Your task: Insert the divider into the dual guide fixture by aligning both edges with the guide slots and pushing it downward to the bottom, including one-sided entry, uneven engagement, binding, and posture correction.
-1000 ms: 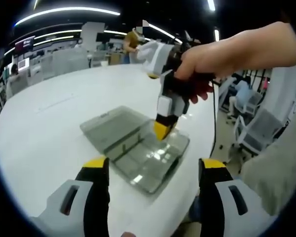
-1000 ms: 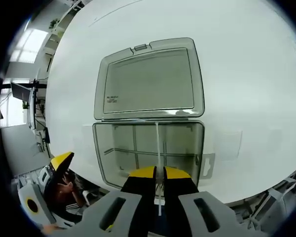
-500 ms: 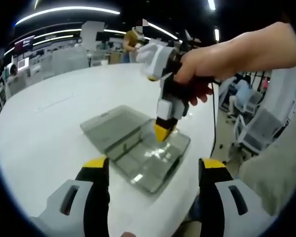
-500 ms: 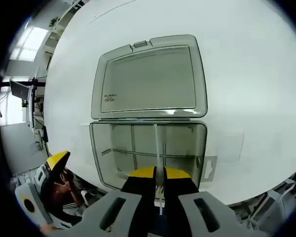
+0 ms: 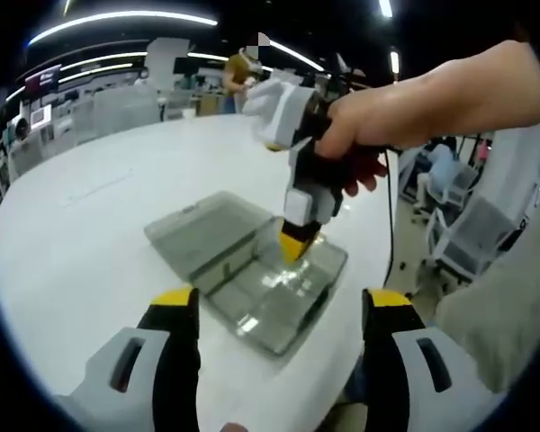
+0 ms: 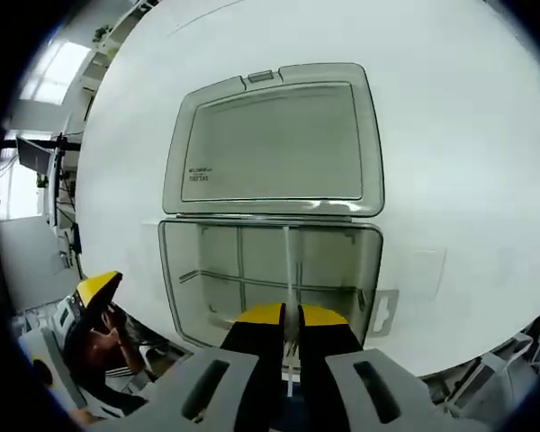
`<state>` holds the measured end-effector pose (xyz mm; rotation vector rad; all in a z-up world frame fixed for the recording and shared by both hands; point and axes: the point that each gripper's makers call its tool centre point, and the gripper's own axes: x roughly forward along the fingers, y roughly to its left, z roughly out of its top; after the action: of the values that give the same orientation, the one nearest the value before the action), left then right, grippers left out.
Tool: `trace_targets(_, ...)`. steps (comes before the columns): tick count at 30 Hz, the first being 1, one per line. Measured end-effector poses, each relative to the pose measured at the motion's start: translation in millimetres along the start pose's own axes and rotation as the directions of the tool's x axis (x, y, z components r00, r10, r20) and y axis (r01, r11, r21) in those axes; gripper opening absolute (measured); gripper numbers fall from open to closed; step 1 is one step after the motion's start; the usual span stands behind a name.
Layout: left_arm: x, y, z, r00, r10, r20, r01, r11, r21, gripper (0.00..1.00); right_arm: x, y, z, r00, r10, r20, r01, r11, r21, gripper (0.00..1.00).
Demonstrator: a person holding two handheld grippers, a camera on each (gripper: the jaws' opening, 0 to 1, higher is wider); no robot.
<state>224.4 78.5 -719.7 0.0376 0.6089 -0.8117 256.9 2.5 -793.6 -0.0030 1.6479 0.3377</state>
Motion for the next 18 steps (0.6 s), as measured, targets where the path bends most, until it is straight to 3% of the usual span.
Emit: trace_targets(18, -1.2, 2.6, -1.5, 1.000, 0.003, -0.003, -0.003, 1.000, -0.006, 0.71, 10.3, 0.1, 0.2, 0.992, -0.125, 0.018, 0.126, 0.982, -0.140, 0.00)
